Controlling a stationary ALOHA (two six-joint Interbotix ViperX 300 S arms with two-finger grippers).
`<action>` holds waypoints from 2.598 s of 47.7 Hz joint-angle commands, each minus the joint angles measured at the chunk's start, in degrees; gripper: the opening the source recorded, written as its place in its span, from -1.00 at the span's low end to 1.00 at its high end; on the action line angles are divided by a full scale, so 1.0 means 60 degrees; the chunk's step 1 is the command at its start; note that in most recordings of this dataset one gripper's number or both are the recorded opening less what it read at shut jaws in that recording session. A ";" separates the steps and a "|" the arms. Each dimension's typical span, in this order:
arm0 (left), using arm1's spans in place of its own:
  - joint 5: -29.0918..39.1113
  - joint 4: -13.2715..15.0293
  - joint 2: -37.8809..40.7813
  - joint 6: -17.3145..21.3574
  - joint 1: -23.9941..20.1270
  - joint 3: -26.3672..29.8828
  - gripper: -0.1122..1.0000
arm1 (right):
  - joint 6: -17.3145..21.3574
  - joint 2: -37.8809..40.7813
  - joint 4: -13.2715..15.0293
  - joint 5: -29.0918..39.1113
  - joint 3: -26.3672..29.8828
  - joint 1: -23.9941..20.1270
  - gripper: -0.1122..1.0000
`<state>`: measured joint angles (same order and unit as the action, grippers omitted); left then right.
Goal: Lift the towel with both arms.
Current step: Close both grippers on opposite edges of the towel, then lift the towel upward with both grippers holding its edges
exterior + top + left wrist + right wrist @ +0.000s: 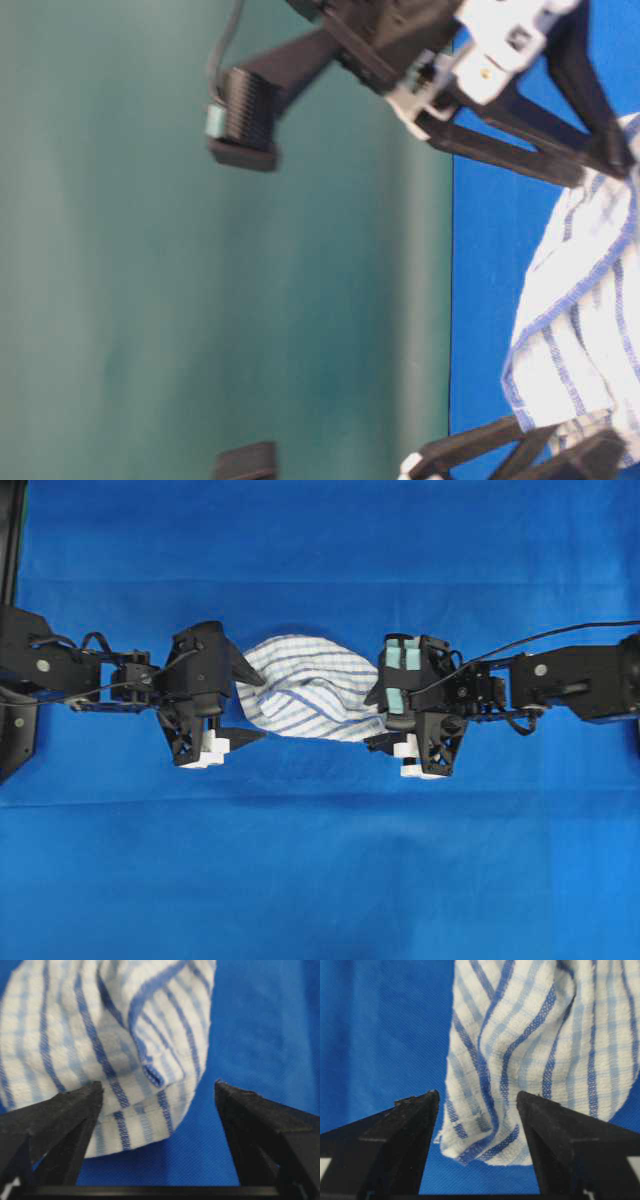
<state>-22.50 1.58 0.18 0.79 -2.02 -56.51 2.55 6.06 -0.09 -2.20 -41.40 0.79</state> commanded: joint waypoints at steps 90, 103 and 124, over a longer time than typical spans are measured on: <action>0.7207 -0.0029 -0.4863 0.0117 -0.0073 0.4834 -0.66 | 0.0410 -0.5376 0.0176 0.5156 0.3633 0.0278 -0.67; 0.7793 -0.0044 -0.4893 0.0498 -0.0117 0.5918 -0.66 | 0.0293 -0.5493 0.0322 0.5684 0.4453 0.0278 -0.67; 0.7749 -0.0044 -0.4863 0.0894 -0.0146 0.5977 -0.65 | -0.0234 -0.5537 0.0337 0.5640 0.4438 0.0234 -0.66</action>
<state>24.61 1.41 -28.48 6.06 -2.64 -22.06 1.23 -26.19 1.76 32.26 -16.08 2.20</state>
